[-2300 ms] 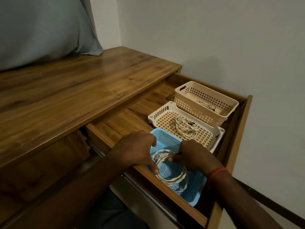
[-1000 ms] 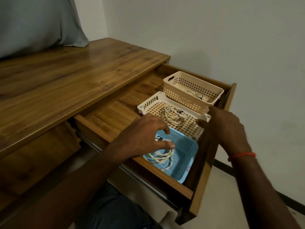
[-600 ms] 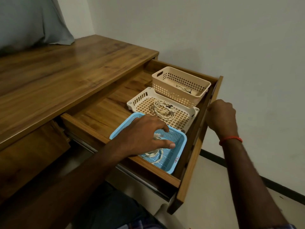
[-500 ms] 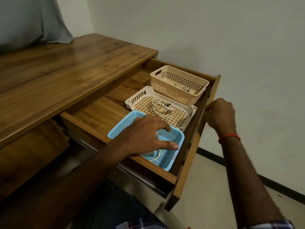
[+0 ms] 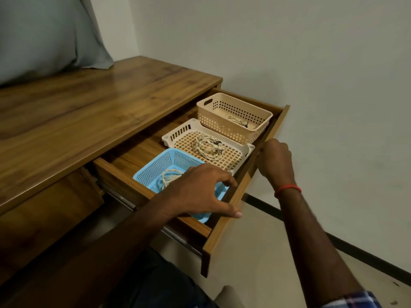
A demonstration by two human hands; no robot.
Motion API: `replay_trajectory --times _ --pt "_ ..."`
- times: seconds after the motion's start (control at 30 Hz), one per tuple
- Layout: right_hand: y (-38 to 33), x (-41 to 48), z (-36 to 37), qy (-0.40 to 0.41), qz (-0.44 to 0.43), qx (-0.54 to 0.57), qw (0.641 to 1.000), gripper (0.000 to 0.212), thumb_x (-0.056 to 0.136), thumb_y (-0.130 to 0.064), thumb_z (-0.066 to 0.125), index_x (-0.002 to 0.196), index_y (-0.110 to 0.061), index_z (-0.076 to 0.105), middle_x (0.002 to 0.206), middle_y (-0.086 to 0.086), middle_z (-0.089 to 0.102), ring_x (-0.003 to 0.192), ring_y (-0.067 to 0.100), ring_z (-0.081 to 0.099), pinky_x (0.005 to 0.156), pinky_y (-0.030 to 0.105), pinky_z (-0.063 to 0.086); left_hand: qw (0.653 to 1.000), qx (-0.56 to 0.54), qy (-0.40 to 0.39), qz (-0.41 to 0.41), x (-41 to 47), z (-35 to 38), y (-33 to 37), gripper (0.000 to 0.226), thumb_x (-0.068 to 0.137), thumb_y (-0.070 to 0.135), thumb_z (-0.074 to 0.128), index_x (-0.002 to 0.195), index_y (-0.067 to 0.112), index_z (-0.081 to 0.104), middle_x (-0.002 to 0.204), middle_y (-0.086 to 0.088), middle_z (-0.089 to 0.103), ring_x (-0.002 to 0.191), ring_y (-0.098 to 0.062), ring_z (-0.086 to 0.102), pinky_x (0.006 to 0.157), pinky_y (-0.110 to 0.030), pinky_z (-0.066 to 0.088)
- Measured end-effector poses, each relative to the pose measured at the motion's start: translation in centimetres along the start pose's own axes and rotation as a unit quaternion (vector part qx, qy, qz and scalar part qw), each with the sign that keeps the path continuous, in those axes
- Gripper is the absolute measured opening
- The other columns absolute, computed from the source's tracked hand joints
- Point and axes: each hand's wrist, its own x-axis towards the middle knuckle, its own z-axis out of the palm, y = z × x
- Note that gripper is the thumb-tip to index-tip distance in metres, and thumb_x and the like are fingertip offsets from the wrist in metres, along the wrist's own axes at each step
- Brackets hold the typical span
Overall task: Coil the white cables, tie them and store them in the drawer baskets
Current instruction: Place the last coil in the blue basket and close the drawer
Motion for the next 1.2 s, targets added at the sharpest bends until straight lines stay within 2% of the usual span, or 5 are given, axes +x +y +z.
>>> replay_trajectory --times 0.3,0.53,0.77,1.03,1.2 --pt "-2.5 1.7 3.6 -0.030 -0.051 0.079 0.995 0.018 0.095 -0.009 0.058 0.100 -0.008 0.075 0.098 0.009 0.073 0.092 0.027 0.069 0.083 0.035 0.057 0.997 0.041 0.066 -0.010 1.0 -1.6 -3.7 0.066 0.054 0.083 0.062 0.101 0.036 0.065 0.108 0.020 0.060 0.113 -0.007 0.048 0.096 -0.046 0.048" --pt "-4.8 2.2 6.2 -0.036 -0.081 0.222 0.971 0.026 0.103 -0.016 0.052 0.121 -0.014 0.070 0.115 0.005 0.072 0.095 0.009 0.060 0.080 0.010 0.043 0.984 0.147 0.091 -0.051 0.8 -4.4 -5.8 0.053 0.065 0.063 0.081 0.110 0.036 0.070 0.132 0.017 0.053 0.133 -0.009 0.034 0.106 -0.045 0.031" --pt "-8.3 1.4 11.2 -0.088 0.001 0.374 0.923 0.047 0.105 -0.034 0.046 0.149 -0.020 0.038 0.146 0.002 0.053 0.130 0.024 0.054 0.107 0.040 0.044 0.958 0.229 0.122 -0.120 0.9 -6.1 -8.9 0.065 0.068 0.064 0.078 0.125 0.038 0.061 0.149 0.009 0.042 0.141 -0.015 0.027 0.111 -0.045 0.026" --pt "-12.3 3.6 13.8 -0.141 -0.072 0.336 0.929 0.067 0.100 -0.010 0.052 0.156 -0.024 0.017 0.156 0.003 0.040 0.138 0.025 0.046 0.115 0.047 0.039 0.911 0.317 0.191 -0.181 0.5 -7.0 -11.7 0.083 0.070 0.061 0.078 0.142 0.038 0.043 0.158 0.005 0.031 0.148 -0.022 0.020 0.110 -0.048 0.026" --pt "-14.0 4.7 15.1 -0.176 -0.083 0.336 0.922 0.078 0.099 -0.009 0.056 0.159 -0.025 0.008 0.164 0.002 0.027 0.141 0.024 0.041 0.098 0.016 0.029 0.886 0.339 0.231 -0.215 0.1 -7.6 -14.0 0.087 0.068 0.065 0.077 0.142 0.034 0.042 0.153 0.003 0.040 0.146 -0.027 0.026 0.108 -0.049 0.028"
